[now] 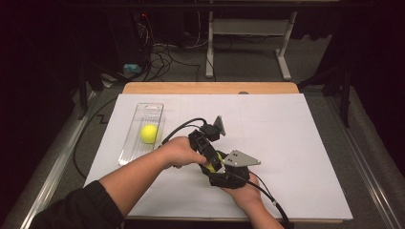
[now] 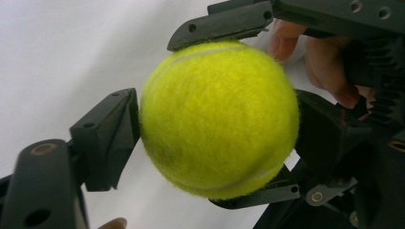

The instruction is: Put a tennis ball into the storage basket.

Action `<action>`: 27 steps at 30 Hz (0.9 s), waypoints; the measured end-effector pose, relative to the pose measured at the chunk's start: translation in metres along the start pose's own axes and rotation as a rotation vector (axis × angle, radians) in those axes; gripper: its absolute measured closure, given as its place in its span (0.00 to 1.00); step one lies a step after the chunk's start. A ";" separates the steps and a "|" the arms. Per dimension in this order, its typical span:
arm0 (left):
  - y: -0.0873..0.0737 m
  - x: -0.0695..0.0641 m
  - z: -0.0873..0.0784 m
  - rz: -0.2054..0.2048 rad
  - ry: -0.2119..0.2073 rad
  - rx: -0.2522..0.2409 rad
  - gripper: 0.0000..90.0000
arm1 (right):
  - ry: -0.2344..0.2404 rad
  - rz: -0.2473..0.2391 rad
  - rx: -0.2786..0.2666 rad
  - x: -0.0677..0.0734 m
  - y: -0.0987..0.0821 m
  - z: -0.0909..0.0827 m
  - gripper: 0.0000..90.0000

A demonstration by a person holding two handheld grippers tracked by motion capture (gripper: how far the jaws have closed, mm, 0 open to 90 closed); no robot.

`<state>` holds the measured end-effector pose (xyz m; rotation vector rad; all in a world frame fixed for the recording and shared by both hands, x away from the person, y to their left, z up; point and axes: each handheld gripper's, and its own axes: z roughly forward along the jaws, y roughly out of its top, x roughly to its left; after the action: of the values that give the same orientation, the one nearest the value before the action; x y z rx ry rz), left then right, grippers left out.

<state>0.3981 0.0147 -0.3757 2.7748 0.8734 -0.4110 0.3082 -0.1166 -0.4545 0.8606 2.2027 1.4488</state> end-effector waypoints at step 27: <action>0.000 -0.002 -0.001 0.008 0.019 0.005 0.30 | -0.010 -0.006 -0.007 0.002 -0.001 0.001 0.29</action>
<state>0.3969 0.0144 -0.3745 2.7905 0.8658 -0.3872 0.3075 -0.1146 -0.4555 0.8564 2.1894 1.4452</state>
